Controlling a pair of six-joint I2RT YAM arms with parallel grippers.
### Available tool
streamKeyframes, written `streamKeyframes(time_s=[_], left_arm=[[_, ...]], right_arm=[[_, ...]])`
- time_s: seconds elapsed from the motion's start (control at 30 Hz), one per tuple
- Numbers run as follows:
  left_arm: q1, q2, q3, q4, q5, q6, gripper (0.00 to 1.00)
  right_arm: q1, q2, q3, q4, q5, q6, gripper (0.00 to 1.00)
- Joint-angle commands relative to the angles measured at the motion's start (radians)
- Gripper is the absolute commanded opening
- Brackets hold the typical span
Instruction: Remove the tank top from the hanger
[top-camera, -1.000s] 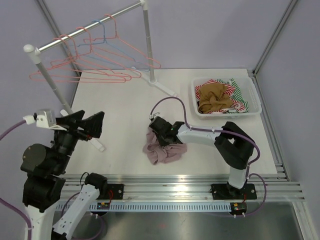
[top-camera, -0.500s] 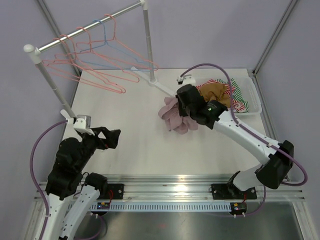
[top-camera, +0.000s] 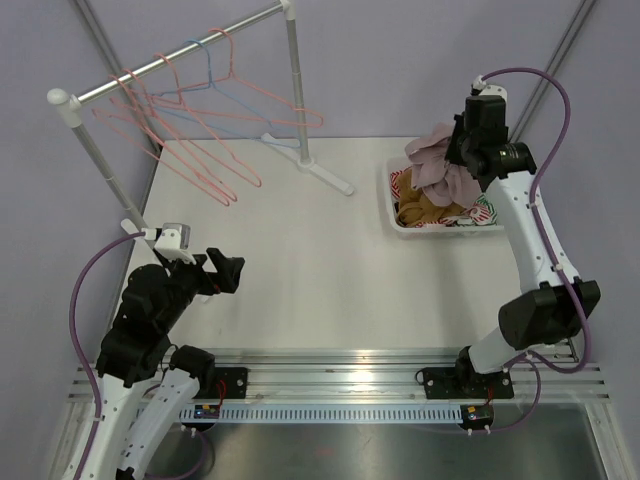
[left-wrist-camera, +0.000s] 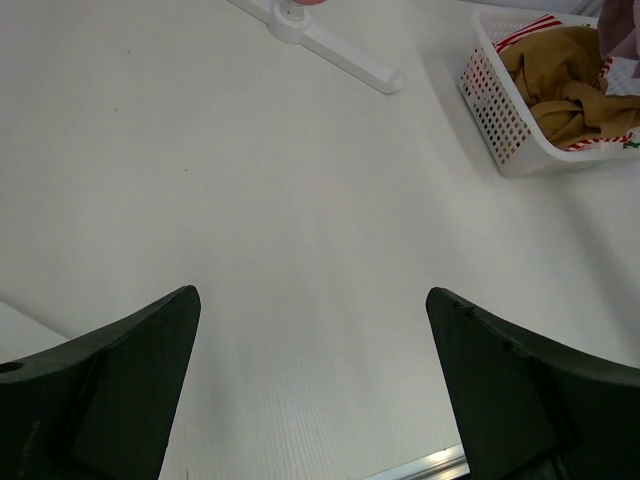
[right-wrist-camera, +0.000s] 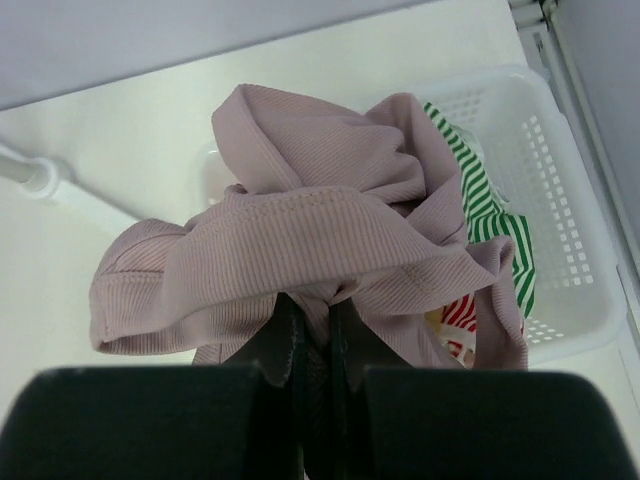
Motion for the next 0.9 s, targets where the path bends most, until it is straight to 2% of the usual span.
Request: streamKeyframes(time_s=[0.0, 0.13, 0.27, 0.37, 0.5, 0.53, 0.6, 0.73, 0.77, 0.8, 0.83, 0.87], left_arm=[[0.001, -0.013, 0.028, 0.024, -0.016, 0.019, 0.99], [0.002, -0.016, 0.028, 0.025, -0.048, 0.019, 0.99], [0.002, -0.016, 0.034, 0.018, -0.084, 0.02, 0.99], [0.01, -0.024, 0.043, 0.001, -0.163, 0.011, 0.99], [0.031, -0.047, 0.044, -0.007, -0.202, 0.0, 0.99], [0.031, -0.058, 0.044, -0.006, -0.208, -0.001, 0.99], [0.033, -0.065, 0.041, -0.007, -0.217, -0.006, 0.99], [0.035, -0.074, 0.047, -0.016, -0.264, -0.017, 0.99], [0.035, -0.076, 0.049, -0.019, -0.278, -0.02, 0.99], [0.038, -0.076, 0.054, -0.027, -0.294, -0.026, 0.99], [0.039, -0.078, 0.057, -0.032, -0.326, -0.029, 0.99], [0.042, -0.078, 0.057, -0.035, -0.341, -0.031, 0.99]], right_arm=[[-0.107, 0.114, -0.013, 0.005, -0.192, -0.002, 0.0], [-0.187, 0.234, -0.144, 0.088, -0.322, 0.069, 0.0], [-0.256, 0.421, -0.213, 0.106, -0.431, 0.132, 0.0], [-0.276, 0.45, -0.29, 0.187, -0.439, 0.165, 0.0], [-0.284, 0.461, -0.273, 0.177, -0.46, 0.161, 0.0], [-0.284, 0.432, -0.268, 0.174, -0.451, 0.161, 0.03], [-0.282, 0.395, -0.245, 0.16, -0.441, 0.165, 0.16], [-0.284, 0.296, -0.155, 0.092, -0.422, 0.162, 0.54], [-0.284, 0.279, -0.12, 0.068, -0.413, 0.161, 0.7], [-0.284, 0.262, -0.103, 0.057, -0.404, 0.156, 0.79], [-0.282, 0.23, -0.086, 0.045, -0.387, 0.155, 0.82], [-0.284, 0.214, -0.054, 0.02, -0.375, 0.144, 0.92]])
